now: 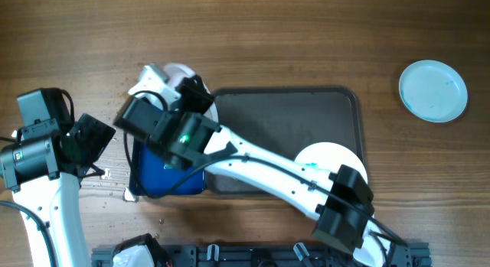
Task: Clean dirty plates on tray and stack at the side
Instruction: 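Lift the plate with the right gripper and tilt it over the blue tray, then carry the plate right and stack it on the cleaned plate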
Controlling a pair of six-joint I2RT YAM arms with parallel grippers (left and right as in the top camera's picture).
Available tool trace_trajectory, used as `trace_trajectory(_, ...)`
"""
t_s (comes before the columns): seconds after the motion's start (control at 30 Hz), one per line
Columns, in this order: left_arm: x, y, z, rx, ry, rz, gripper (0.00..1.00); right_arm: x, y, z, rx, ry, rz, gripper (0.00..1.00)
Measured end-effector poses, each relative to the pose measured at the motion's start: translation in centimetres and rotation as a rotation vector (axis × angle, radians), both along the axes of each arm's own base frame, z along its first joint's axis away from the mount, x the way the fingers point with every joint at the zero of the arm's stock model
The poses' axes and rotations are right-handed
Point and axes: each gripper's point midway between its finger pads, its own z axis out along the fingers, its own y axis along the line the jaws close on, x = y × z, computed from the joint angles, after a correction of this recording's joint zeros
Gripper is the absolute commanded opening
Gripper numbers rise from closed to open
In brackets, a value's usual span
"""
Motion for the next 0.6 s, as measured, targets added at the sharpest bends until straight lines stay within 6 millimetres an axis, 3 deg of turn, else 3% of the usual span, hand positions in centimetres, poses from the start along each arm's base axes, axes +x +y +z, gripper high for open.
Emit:
trace_trajectory(0.17,0.0,0.0,0.0,0.0,0.0,0.0,1.0,2.0,-1.2,-4.0,0.349,0.281,-0.123,0.05)
trace_trajectory(0.3,0.0,0.0,0.0,0.0,0.0,0.0,1.0,5.0,-5.3,-3.4,0.59,0.424,-0.259,0.04)
trace_trajectory(0.47,0.0,0.0,0.0,0.0,0.0,0.0,1.0,9.1,-18.5,1.9,0.856,0.446,-0.5,0.04)
trace_trajectory(0.53,0.0,0.0,0.0,0.0,0.0,0.0,1.0,9.9,-25.7,2.6,0.911,0.427,-0.656,0.04)
trace_trajectory(0.6,0.0,0.0,0.0,0.0,0.0,0.0,1.0,10.0,-30.8,2.1,0.936,0.421,-0.781,0.04)
